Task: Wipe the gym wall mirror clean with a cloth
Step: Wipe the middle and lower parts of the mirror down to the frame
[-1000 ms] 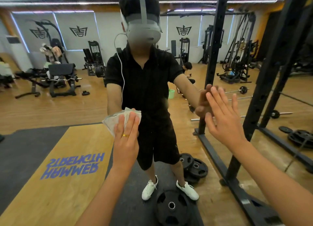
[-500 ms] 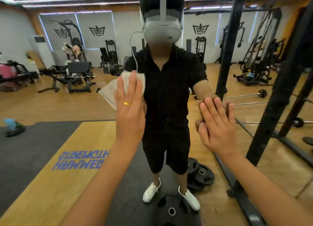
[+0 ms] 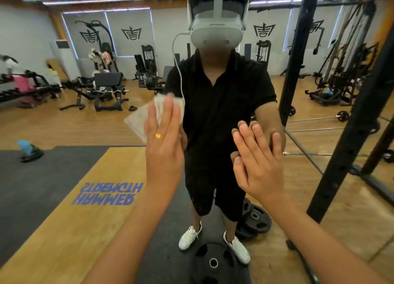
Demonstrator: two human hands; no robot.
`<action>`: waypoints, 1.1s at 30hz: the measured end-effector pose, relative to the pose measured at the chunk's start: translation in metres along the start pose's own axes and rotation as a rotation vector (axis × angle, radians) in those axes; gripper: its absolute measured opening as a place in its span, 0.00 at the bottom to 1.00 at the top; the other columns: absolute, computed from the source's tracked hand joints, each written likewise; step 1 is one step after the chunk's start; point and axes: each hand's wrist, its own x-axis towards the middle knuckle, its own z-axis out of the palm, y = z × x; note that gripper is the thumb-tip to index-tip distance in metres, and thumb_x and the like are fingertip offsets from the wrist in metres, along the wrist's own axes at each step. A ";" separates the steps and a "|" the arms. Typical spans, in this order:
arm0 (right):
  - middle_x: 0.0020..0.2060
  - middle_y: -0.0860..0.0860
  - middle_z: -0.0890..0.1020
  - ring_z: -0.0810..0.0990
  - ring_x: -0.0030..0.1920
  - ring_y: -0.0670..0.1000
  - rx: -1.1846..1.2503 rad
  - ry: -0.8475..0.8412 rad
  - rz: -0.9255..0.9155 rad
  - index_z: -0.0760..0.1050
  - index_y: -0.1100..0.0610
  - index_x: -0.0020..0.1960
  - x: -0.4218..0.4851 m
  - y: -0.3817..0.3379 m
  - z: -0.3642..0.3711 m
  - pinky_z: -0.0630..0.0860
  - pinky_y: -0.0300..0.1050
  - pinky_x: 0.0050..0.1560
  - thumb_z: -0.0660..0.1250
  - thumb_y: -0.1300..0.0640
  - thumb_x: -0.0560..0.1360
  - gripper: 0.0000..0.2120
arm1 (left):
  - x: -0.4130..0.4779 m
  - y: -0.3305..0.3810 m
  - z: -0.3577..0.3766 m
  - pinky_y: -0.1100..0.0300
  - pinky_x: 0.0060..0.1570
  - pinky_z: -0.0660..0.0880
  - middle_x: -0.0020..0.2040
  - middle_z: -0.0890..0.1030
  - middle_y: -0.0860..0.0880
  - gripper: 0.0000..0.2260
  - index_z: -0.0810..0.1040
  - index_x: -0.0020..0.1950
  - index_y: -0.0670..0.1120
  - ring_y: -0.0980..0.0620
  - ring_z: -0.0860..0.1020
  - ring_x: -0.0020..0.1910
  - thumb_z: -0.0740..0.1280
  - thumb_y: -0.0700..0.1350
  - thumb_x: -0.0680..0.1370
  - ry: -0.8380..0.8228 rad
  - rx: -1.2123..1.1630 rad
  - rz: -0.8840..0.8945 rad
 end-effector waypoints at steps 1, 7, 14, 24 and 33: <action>0.79 0.56 0.65 0.57 0.82 0.56 0.005 0.005 0.000 0.64 0.58 0.80 0.000 0.000 0.000 0.47 0.60 0.82 0.55 0.55 0.84 0.25 | 0.016 0.004 -0.001 0.34 0.78 0.56 0.79 0.64 0.41 0.19 0.67 0.77 0.34 0.49 0.46 0.83 0.52 0.38 0.87 0.005 -0.010 0.013; 0.79 0.56 0.65 0.58 0.82 0.56 0.025 0.027 -0.019 0.64 0.58 0.80 -0.002 0.001 0.000 0.47 0.61 0.82 0.57 0.55 0.84 0.25 | -0.038 0.015 0.022 0.34 0.75 0.62 0.84 0.57 0.51 0.21 0.65 0.79 0.38 0.49 0.46 0.84 0.55 0.32 0.85 -0.042 -0.028 -0.046; 0.79 0.56 0.66 0.58 0.82 0.56 0.052 0.033 -0.035 0.65 0.59 0.80 -0.001 0.002 -0.001 0.47 0.60 0.82 0.58 0.56 0.83 0.26 | -0.038 0.019 0.032 0.45 0.81 0.49 0.84 0.51 0.57 0.28 0.60 0.80 0.46 0.51 0.44 0.84 0.59 0.29 0.82 -0.102 0.064 0.090; 0.79 0.55 0.65 0.60 0.81 0.56 0.107 0.020 -0.030 0.65 0.58 0.80 0.001 0.001 0.000 0.49 0.61 0.81 0.57 0.56 0.83 0.25 | -0.026 0.039 0.050 0.47 0.82 0.46 0.84 0.50 0.57 0.31 0.58 0.81 0.43 0.50 0.43 0.84 0.61 0.27 0.80 -0.017 0.104 0.026; 0.80 0.56 0.63 0.56 0.82 0.56 0.134 -0.031 0.021 0.63 0.58 0.80 -0.027 0.048 -0.036 0.43 0.61 0.81 0.57 0.56 0.83 0.25 | -0.049 0.042 0.048 0.52 0.81 0.41 0.84 0.45 0.61 0.30 0.56 0.82 0.44 0.50 0.40 0.84 0.54 0.29 0.80 -0.128 0.148 0.020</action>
